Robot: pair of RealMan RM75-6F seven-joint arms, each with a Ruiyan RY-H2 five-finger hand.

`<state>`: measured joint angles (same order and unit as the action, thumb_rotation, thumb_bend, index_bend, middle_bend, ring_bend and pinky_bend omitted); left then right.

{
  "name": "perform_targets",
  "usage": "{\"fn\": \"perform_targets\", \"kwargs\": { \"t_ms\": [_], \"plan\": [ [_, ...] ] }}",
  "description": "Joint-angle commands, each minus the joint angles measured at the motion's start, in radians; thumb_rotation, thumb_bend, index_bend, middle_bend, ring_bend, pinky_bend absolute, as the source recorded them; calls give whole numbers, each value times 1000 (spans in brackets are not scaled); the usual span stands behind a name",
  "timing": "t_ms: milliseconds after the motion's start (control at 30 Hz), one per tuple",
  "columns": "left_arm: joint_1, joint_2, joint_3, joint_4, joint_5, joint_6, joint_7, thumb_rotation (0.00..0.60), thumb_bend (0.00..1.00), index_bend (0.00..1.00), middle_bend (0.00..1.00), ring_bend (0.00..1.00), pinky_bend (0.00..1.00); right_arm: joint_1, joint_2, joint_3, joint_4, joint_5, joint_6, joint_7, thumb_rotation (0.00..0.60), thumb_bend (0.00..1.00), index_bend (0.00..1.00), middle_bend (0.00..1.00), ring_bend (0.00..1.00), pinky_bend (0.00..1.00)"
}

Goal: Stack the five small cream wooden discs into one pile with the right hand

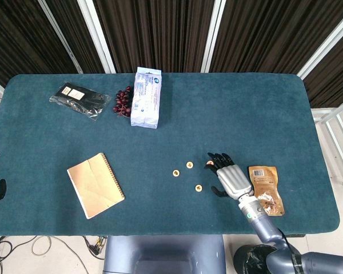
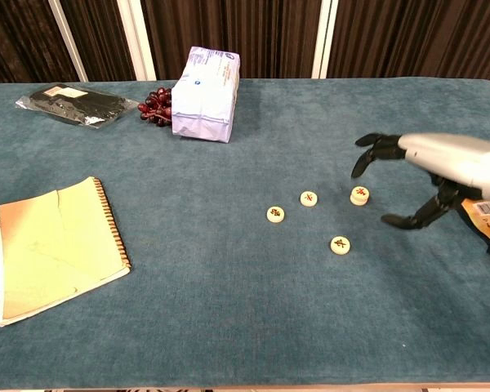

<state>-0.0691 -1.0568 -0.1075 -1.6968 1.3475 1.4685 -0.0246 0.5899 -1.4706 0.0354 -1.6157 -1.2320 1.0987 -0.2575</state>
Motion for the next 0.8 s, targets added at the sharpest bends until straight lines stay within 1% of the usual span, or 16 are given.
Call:
{"fn": "perform_targets", "kwargs": {
  "t_ms": [33,500,800],
  "plan": [
    [0,0,0,0,1,0,0,600,487,165,0,0,0,-13,-30,-18,20,-17,8,-32,600,411,322,0,0,0],
    [0,-1,0,2,2,1,-1,600,487,165,0,0,0,-21,-134,-12,104,-55,-8,-40,600,411,360,0,0,0],
    [0,0,0,2,3,2,-4,600,487,165,0,0,0,-19,-171,1,146,-55,-33,-35,600,411,369,0,0,0]
  ]
}}
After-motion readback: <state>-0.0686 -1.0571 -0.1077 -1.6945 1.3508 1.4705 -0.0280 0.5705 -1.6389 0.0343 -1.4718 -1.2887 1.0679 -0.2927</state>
